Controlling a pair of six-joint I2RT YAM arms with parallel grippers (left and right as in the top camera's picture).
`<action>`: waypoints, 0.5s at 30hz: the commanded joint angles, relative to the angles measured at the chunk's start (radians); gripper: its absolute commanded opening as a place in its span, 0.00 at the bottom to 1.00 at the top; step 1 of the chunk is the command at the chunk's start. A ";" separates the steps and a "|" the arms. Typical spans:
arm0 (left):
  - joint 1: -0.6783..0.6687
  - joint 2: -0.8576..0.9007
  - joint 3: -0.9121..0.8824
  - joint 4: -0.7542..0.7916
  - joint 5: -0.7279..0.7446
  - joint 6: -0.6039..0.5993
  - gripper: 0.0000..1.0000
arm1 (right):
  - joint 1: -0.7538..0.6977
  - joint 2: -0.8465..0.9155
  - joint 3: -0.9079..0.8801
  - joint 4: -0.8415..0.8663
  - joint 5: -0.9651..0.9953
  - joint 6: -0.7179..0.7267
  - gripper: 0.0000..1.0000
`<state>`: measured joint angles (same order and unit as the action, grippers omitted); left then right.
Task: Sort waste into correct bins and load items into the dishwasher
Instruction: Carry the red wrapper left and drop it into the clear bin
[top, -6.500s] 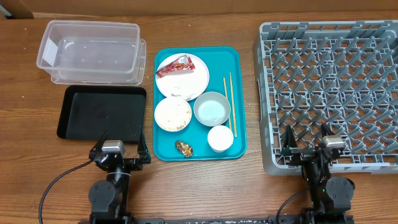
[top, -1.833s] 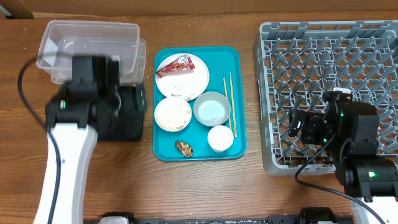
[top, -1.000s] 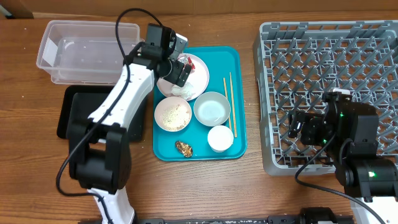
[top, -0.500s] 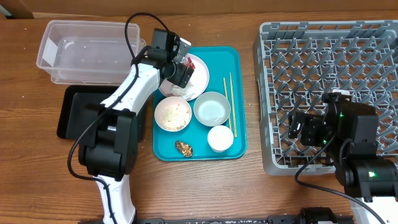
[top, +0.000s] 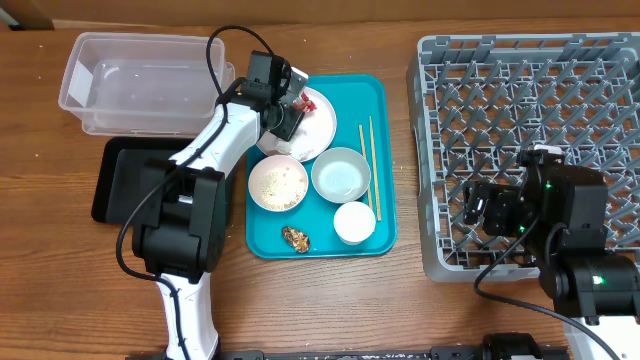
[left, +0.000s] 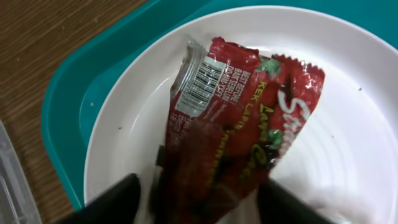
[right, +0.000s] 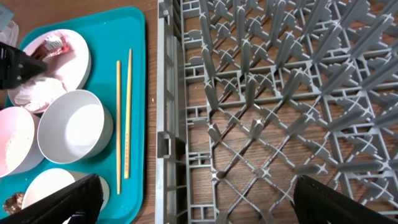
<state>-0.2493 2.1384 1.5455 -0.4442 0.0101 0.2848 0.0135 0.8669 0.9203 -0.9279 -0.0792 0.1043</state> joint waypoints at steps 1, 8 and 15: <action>-0.005 0.016 0.022 0.003 -0.021 0.007 0.41 | -0.003 -0.005 0.033 -0.002 -0.005 0.001 1.00; -0.005 0.016 0.022 0.001 -0.021 0.007 0.23 | -0.003 -0.005 0.033 -0.002 -0.005 0.001 1.00; -0.005 0.003 0.024 0.005 -0.061 0.007 0.04 | -0.003 -0.005 0.033 -0.002 -0.005 0.001 1.00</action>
<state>-0.2493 2.1384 1.5455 -0.4442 -0.0105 0.2913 0.0135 0.8669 0.9203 -0.9340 -0.0788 0.1043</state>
